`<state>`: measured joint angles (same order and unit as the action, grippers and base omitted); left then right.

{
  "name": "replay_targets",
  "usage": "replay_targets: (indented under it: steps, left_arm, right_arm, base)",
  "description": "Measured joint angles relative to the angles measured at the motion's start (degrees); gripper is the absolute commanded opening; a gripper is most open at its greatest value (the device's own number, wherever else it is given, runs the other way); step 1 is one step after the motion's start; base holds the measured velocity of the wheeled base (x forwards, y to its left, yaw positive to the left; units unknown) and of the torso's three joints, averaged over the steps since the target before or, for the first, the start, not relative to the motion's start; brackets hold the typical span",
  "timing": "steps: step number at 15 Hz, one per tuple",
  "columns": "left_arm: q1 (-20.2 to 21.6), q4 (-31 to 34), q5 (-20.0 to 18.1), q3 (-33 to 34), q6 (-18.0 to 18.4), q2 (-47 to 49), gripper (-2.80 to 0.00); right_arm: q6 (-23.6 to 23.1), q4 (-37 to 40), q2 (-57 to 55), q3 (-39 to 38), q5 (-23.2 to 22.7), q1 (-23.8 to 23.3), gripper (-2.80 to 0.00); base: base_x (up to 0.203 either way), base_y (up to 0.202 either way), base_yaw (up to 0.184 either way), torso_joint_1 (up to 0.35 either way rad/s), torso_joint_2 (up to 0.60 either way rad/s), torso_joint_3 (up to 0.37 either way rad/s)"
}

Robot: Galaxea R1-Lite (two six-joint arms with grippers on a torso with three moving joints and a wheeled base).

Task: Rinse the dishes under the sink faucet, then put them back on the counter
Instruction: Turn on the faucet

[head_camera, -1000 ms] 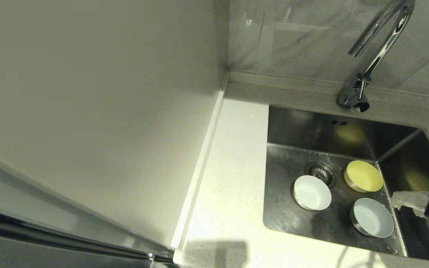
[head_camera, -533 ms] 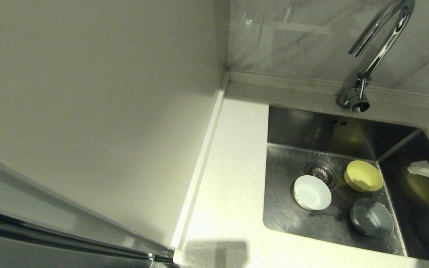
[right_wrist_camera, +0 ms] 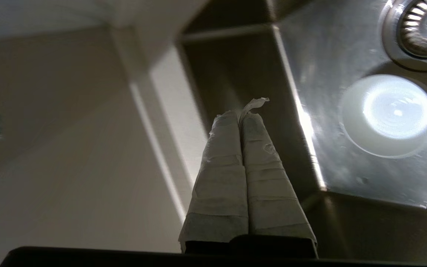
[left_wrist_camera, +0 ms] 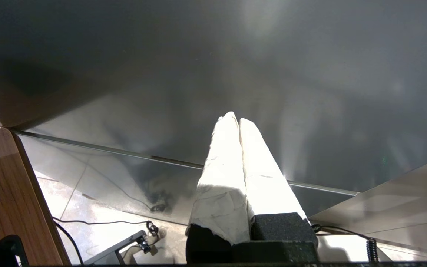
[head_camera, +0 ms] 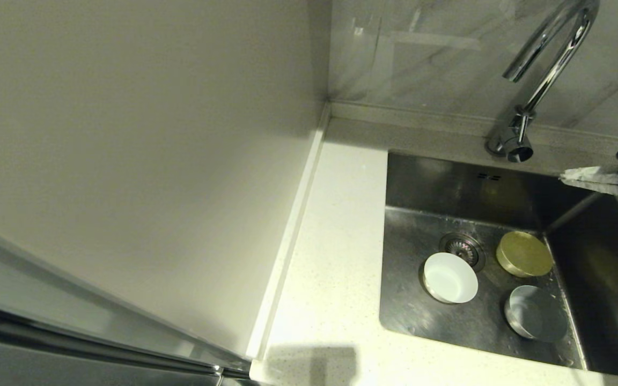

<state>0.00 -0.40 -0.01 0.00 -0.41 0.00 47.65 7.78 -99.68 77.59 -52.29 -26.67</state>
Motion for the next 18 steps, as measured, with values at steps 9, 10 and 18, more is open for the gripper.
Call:
replay_targets:
  steps: [9, 10, 18]
  left_arm:
    - [0.0, -0.01, 0.01, 0.0, -0.02, 0.0, -2.8]
    - [-0.02, -0.03, 0.01, 0.0, -0.03, 0.0, -2.8]
    - [0.0, -0.04, 0.01, 0.0, -0.01, 0.0, -2.8]
  right_arm:
    - [25.24, -40.2, -8.51, -1.98, -7.63, -6.17, -2.8]
    - [29.38, -46.31, -8.69, -2.94, -7.76, -5.37, -2.8]
    - [39.83, -65.03, -10.36, -5.11, -7.69, 3.39, -2.8]
  base:
    - [0.0, 0.0, 0.0, 0.0, 0.0, 0.0]
    - [0.0, 0.0, 0.0, 0.0, 0.0, 0.0]
    - [0.0, 0.0, 0.0, 0.0, 0.0, 0.0]
